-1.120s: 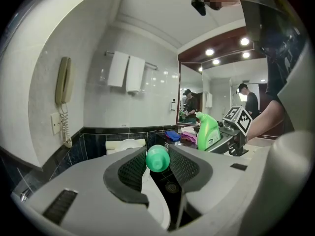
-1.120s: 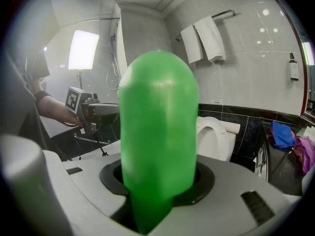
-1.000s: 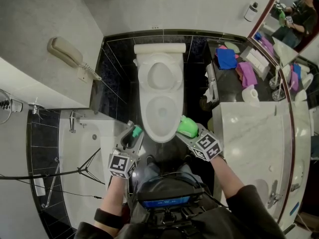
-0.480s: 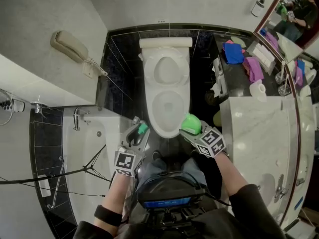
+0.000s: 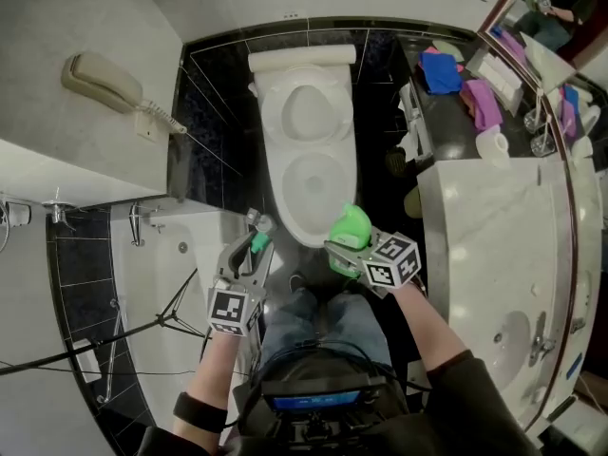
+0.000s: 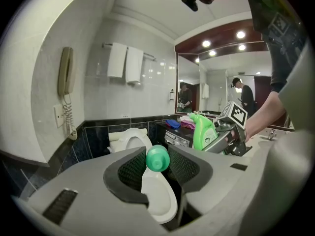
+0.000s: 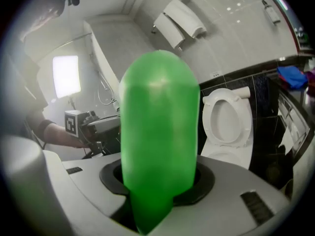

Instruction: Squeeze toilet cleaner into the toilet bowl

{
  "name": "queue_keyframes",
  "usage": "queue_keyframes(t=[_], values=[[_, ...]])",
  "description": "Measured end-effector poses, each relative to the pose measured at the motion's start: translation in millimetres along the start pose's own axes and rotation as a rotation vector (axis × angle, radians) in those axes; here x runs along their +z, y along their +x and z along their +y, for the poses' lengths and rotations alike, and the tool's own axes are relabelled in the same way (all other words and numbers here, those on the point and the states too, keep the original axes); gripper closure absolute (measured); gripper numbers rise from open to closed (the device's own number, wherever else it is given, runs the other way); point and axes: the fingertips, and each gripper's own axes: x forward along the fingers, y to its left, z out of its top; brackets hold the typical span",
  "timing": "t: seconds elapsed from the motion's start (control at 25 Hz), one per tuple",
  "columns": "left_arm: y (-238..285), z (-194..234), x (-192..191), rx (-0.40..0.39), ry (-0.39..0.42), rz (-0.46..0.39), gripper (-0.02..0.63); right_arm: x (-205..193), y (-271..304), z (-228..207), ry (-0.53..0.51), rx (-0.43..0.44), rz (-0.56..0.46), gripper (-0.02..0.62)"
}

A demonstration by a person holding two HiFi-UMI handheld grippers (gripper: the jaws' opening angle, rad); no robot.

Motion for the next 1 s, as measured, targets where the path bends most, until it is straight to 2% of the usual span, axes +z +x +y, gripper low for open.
queue_keyframes(t=[0.28, 0.44, 0.64, 0.84, 1.0], values=[[12, -8, -33, 0.105, -0.006, 0.045, 0.455, -42, 17, -23, 0.201, 0.111, 0.024, 0.402], [23, -10, -51, 0.136, -0.002, 0.071, 0.454, -62, 36, -34, 0.267, 0.161, 0.048, 0.402], [47, -12, -81, 0.116, 0.024, 0.094, 0.454, -76, 64, -60, 0.417, 0.169, 0.012, 0.402], [90, 8, -116, 0.078, 0.042, 0.092, 0.454, -83, 105, -103, 0.537, 0.176, -0.038, 0.403], [130, 21, -131, 0.046, -0.007, 0.108, 0.455, -89, 143, -136, 0.624, 0.174, -0.053, 0.403]])
